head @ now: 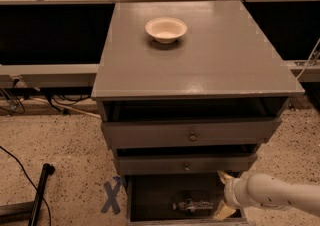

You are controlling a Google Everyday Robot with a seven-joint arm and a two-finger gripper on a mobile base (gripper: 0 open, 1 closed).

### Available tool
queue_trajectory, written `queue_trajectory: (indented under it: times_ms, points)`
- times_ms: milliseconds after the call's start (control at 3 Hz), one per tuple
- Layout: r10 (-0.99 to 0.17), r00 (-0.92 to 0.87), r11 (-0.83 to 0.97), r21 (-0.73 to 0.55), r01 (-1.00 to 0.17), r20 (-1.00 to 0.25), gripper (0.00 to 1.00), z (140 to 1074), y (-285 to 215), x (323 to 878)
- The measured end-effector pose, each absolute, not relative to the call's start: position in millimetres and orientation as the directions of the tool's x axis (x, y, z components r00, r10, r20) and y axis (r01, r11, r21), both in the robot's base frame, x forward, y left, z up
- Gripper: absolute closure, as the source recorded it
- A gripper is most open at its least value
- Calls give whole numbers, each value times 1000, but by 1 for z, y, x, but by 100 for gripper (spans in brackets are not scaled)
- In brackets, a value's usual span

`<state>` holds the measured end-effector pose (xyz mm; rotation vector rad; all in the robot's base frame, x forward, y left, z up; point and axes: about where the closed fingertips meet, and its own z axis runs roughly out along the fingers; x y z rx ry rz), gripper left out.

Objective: Pick water bottle from bottom drawer and place on counter

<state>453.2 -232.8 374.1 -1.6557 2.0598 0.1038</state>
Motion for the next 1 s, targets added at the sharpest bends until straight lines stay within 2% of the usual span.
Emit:
queue_trajectory:
  times_ms: [333, 1000]
  points:
    - [-905, -144, 245, -214, -946, -401, 19, 339, -253, 457]
    - [-900, -82, 190, -216, -958, -428, 30, 292, -267, 478]
